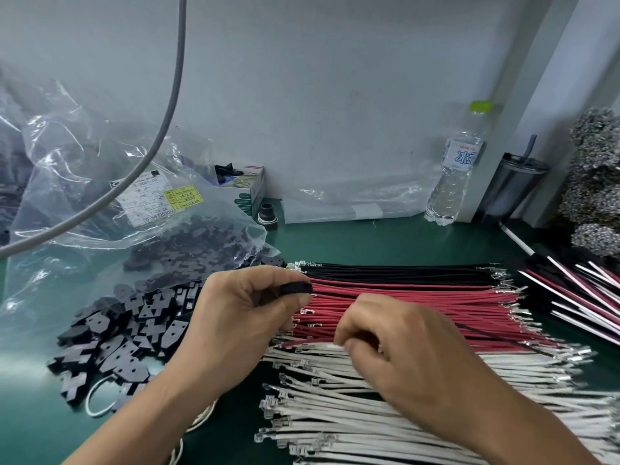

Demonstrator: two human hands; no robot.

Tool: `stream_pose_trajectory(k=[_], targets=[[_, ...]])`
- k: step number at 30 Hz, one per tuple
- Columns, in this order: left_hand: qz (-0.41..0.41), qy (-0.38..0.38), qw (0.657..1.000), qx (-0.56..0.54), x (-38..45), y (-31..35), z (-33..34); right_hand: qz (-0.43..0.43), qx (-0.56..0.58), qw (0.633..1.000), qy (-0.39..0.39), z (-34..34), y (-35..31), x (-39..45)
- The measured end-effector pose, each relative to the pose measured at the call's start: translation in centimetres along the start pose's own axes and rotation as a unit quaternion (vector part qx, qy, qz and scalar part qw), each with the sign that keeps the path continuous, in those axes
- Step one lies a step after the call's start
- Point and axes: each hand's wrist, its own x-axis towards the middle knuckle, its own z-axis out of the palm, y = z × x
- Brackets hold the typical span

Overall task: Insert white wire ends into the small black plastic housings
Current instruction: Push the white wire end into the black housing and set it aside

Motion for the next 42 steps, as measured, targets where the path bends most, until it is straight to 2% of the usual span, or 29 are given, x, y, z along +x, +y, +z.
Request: stream_pose_trajectory(k=[3,6,11,19,24,29,34,38,42], targets=[[-0.007,-0.003,1.0,-0.01,0.2,0.1,-0.1,0.027,0.088,0.995,0.035,-0.1,0.7,0.3],[-0.015,-0.011,0.999,-0.03,0.3,0.2,-0.3,0.037,0.155,0.981,0.11,-0.1,0.7,0.5],[-0.033,-0.044,0.995,-0.08,0.2,0.7,-0.3,0.008,0.136,0.975,0.176,0.2,0.5,0.4],[-0.044,-0.057,0.992,-0.1,0.2,0.8,-0.4,-0.046,0.106,0.963,0.245,0.4,0.6,0.4],[-0.046,-0.066,0.992,-0.102,0.0,1.1,-0.2,-0.066,0.082,0.962,0.252,1.0,0.4,0.5],[-0.036,-0.078,0.993,-0.085,-0.2,1.3,-0.3,-0.057,0.142,0.959,0.238,1.0,0.5,0.5],[-0.041,-0.115,0.99,-0.069,-0.3,1.4,-0.6,-0.076,0.126,0.962,0.228,1.0,0.6,0.6],[0.017,-0.111,0.992,0.048,-0.4,1.1,-0.7,-0.124,0.005,0.97,0.211,1.2,0.9,0.5],[0.038,-0.097,0.989,0.103,-0.4,0.7,-0.6,-0.135,-0.003,0.966,0.22,1.4,1.3,0.5]])
